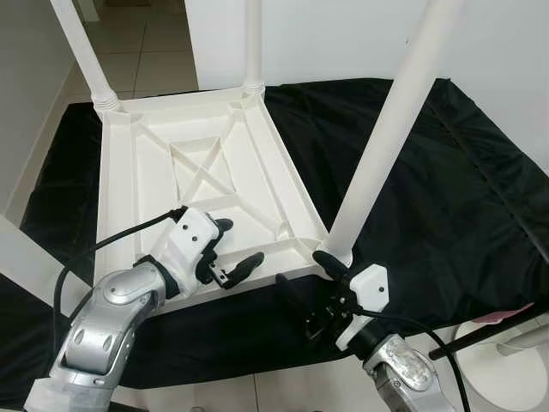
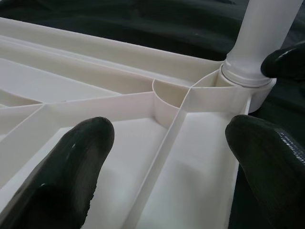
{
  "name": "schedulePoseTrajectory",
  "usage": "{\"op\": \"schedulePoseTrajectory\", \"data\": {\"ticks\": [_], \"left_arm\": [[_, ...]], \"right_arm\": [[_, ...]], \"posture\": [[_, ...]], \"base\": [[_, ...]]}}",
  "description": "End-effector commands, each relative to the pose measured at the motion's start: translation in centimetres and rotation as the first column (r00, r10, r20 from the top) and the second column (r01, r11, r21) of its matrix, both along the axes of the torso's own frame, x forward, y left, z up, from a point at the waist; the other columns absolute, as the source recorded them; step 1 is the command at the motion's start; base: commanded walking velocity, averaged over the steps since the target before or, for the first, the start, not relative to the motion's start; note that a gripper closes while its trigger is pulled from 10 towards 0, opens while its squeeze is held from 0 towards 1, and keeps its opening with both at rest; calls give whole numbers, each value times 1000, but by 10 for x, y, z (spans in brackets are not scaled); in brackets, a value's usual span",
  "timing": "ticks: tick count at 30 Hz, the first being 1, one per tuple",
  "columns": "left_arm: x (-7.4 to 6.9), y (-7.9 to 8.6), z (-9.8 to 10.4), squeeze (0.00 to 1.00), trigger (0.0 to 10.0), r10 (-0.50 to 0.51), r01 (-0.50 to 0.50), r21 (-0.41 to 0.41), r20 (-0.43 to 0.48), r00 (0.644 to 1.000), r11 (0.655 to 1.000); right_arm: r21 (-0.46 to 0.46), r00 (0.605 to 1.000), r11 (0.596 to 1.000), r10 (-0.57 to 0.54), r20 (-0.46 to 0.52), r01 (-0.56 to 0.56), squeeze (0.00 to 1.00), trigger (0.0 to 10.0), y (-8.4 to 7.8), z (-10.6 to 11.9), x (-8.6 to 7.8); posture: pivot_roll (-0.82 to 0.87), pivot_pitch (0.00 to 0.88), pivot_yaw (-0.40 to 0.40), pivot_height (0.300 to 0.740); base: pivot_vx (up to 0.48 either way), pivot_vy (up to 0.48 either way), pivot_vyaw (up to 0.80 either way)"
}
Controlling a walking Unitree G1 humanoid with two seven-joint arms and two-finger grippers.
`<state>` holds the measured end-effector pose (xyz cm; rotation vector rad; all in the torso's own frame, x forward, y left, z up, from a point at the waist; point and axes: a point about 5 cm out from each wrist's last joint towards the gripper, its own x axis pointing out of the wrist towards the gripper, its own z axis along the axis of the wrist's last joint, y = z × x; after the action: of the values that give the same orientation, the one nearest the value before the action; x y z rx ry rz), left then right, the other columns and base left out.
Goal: Building children table
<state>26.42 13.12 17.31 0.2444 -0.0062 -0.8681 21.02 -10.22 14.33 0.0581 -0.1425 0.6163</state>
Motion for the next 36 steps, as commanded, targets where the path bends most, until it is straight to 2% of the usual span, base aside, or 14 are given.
{"op": "schedulePoseTrajectory", "data": {"ticks": [1,2,4,5,6,7,11,15,22,36], "left_arm": [[-2,-1,-2,184,10000,23,-23,-25,-28,999,999],[-2,-1,-1,471,10000,22,-23,-33,-31,999,999],[-2,-1,-1,471,10000,22,-23,-33,-31,999,999],[-2,0,0,592,10000,25,-26,-38,-31,999,999],[-2,0,0,592,10000,25,-26,-38,-31,999,999],[0,0,1,0,10000,52,-53,-32,-16,999,998],[0,-1,3,0,10000,74,-75,-44,-15,997,996],[-1,-9,8,0,10000,105,-110,-170,-40,994,979],[-7,-10,4,0,10000,73,-84,-166,-69,995,983],[-2,-16,10,0,10000,44,-57,-186,-70,997,981]], "right_arm": [[6,1000,1000,9,-15,-9,1000,10000,2,-2,4],[7,1000,1000,5,-12,-5,1000,10000,2,-1,7],[7,1000,1000,5,-12,-5,1000,10000,2,-1,7],[8,1000,1000,-5,-9,6,0,10000,1,-1,9],[8,1000,1000,-5,-9,6,0,10000,1,-1,9],[22,999,999,-39,-7,39,0,10000,-3,1,15],[25,998,998,-55,-5,55,0,10000,-6,2,19],[22,997,997,-75,-5,75,0,10000,-10,1,25],[18,997,997,-77,3,77,0,10000,-9,3,26],[22,998,998,-58,0,58,0,10000,-2,0,25]], "posture": [[-27,128,7,740],[-27,128,7,740],[-27,128,7,740],[-22,127,5,740],[-22,127,5,740],[-24,126,6,740],[-25,122,5,740],[-70,121,-16,740],[-112,120,2,740],[-127,112,23,740]], "base": [[0,0,0],[0,0,0],[0,0,0],[0,0,0],[0,0,0],[0,0,0],[0,0,0],[0,0,0],[0,0,0],[0,0,0]]}}
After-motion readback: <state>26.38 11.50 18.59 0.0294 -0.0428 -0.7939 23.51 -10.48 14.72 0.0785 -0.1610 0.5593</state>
